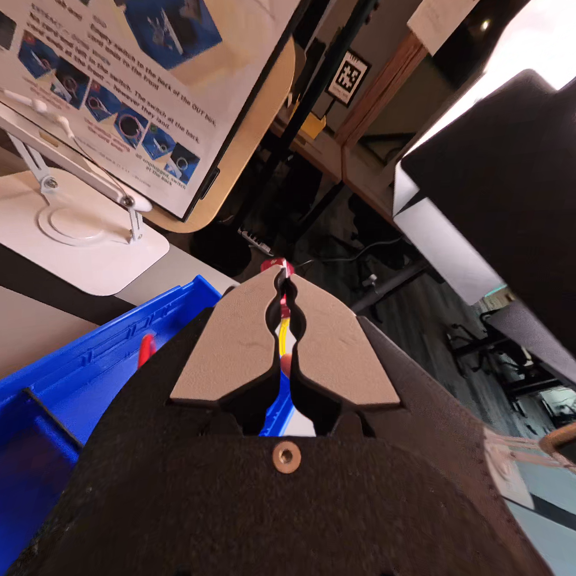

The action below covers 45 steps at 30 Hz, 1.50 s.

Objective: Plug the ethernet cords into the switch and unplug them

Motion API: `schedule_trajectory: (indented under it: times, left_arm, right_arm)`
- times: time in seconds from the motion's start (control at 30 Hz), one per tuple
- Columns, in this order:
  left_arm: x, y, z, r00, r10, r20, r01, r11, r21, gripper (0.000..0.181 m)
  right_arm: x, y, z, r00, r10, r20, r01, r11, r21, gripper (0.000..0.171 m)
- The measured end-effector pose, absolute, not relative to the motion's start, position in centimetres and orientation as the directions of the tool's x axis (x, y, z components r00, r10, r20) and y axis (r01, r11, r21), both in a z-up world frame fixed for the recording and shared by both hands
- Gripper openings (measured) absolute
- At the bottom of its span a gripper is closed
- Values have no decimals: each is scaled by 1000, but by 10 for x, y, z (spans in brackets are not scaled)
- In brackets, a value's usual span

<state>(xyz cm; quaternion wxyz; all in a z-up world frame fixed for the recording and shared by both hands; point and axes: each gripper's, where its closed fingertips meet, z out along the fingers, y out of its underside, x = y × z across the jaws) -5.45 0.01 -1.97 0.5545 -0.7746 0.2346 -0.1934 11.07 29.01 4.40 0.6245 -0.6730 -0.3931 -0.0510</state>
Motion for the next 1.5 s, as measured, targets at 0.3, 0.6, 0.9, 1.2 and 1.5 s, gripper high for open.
schedule_trajectory:
  times: [0.3, 0.6, 0.9, 1.2, 1.5]
  left_arm:
    - [-53, -3, -15, 813, -581, 31, -151, -262, -953, 44]
    - [-57, -3, -15, 814, -579, 36, -147, -266, -953, 44]
    - [-60, -1, -19, 816, -576, 37, -153, -277, -949, 44]
    - [-56, 1, -28, 808, -587, 48, -161, -299, -940, 44]
    - [-59, 3, -28, 809, -584, 58, -151, -303, -941, 44]
  right_arm:
    - [104, 257, 49, 601, 604, 523, 655, 3, -756, 0]
    - [100, 223, -68, 482, 855, 191, 804, -345, -483, 44]
    - [115, 212, -152, -115, 940, 322, 984, 152, -92, 5]
    - [114, 218, -162, 85, 975, 205, 970, -34, -242, 12]
    - [103, 268, -105, 500, 866, -4, 709, -412, -572, 47]
